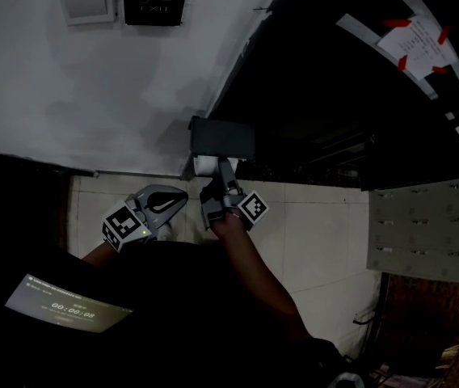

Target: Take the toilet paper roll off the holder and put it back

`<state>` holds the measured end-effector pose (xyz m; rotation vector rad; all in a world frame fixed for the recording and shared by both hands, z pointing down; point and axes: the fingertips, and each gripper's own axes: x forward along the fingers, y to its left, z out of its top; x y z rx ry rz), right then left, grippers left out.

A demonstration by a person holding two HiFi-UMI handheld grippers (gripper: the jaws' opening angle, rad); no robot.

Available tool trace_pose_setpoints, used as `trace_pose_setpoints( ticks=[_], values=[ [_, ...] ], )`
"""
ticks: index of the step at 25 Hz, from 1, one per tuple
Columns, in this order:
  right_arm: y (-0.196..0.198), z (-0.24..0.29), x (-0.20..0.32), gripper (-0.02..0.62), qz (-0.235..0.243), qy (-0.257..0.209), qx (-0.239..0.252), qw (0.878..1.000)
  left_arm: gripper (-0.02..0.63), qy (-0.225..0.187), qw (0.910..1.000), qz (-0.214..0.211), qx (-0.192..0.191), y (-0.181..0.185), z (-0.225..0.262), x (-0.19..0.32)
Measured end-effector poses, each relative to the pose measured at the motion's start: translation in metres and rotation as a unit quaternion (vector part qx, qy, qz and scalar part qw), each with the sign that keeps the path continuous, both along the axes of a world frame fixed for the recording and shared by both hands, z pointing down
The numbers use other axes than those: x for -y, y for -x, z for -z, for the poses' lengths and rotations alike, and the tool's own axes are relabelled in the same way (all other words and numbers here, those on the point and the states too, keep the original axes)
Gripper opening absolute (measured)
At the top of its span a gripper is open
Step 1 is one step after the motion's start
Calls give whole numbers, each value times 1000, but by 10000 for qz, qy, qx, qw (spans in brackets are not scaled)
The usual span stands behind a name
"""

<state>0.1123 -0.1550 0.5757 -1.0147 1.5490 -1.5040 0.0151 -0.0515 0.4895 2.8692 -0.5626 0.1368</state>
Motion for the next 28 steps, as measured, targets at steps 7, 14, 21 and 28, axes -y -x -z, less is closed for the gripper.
trace_pose_setpoints(
  ticks=[7,14,21,28],
  values=[
    [-11,11,-20,448,38,-82,-51,9999,3,-18,10000,-75,-48,-7,3,1],
    [-20,19,-34,448,18,-86,-84,9999,3,-53,9999,-86,-73,-9,6,4],
    [-31,43,-48,448,325,-599,-1526,9859,3,-38,9999,-67,-75,-9,7,5],
    [-25,81,-60,448,781,-1995,-4639,8596,3,-39,9999,-72,-75,-8,9,5]
  ],
)
